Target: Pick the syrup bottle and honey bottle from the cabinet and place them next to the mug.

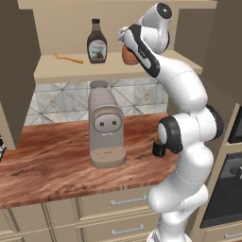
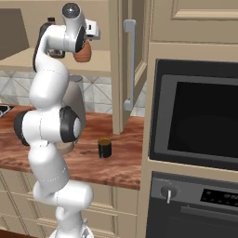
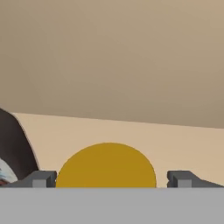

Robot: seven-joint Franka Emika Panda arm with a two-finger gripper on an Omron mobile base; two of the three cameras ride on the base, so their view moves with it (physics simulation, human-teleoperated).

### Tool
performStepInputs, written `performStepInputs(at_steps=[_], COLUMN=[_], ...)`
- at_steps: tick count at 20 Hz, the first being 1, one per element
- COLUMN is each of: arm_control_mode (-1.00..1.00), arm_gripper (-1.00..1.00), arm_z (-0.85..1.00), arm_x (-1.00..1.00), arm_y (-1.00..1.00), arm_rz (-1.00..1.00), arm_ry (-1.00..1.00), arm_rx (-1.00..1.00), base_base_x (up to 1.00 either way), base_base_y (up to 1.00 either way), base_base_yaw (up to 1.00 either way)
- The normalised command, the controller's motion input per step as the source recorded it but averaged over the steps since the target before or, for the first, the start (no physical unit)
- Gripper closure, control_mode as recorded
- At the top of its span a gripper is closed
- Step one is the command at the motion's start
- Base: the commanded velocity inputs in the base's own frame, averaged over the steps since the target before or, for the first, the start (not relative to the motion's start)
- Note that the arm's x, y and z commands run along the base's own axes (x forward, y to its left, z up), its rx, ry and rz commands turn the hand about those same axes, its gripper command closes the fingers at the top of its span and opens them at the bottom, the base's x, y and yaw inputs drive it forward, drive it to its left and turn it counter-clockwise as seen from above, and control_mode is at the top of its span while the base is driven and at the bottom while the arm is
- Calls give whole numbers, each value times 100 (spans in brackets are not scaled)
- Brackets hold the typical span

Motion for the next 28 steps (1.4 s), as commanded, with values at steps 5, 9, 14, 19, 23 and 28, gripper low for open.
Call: performStepInputs(at_steps=[5, 9, 14, 19, 23, 28], arm_control_mode=[-100, -100, -100, -100, -100, -100], arm_gripper=[100, 100, 100, 100, 100, 100], arm_z=[0, -7, -18, -7, 0, 0], arm_x=[0, -4, -30, -44, -69, -82], arm_y=[0, 0, 0, -4, -10, -6], arm_rz=[0, 0, 0, 0, 0, 0], arm_ry=[0, 5, 1, 0, -4, -4], arm_rx=[0, 0, 0, 0, 0, 0], base_base_x=[0, 0, 0, 0, 0, 0], base_base_y=[0, 0, 0, 0, 0, 0], base_base_yaw=[0, 0, 0, 0, 0, 0])
